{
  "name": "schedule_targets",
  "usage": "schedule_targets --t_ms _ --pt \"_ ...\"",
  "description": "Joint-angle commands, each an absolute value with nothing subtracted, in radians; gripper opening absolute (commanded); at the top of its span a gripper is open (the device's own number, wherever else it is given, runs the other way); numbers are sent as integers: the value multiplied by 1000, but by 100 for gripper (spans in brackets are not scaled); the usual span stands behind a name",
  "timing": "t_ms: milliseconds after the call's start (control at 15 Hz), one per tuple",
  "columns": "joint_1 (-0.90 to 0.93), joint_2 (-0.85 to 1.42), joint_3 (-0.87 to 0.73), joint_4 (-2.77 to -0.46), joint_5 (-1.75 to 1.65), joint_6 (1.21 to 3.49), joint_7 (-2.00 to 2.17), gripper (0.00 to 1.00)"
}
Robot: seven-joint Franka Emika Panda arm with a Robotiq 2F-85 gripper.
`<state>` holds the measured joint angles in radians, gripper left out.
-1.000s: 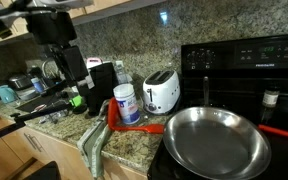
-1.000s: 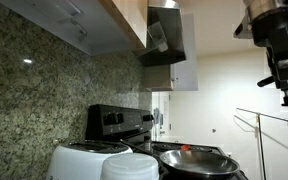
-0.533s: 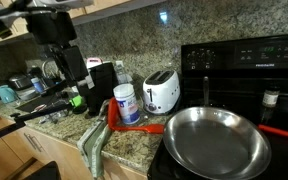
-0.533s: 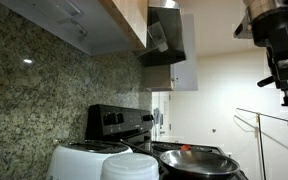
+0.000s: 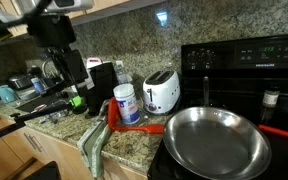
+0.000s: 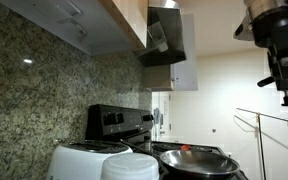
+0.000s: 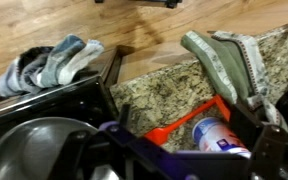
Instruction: Move the orange lid to the top of the white container
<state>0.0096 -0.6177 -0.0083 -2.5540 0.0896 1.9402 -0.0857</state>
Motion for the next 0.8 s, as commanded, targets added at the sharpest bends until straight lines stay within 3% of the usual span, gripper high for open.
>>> schedule_targets --t_ms 0,333,733 --pt "91 -677 -75 -2658 210 1995 -245 100" --pt "182 -742 -123 -2767 369 2057 -464 100" --pt "324 -740 -137 -2792 620 2348 -583 100"
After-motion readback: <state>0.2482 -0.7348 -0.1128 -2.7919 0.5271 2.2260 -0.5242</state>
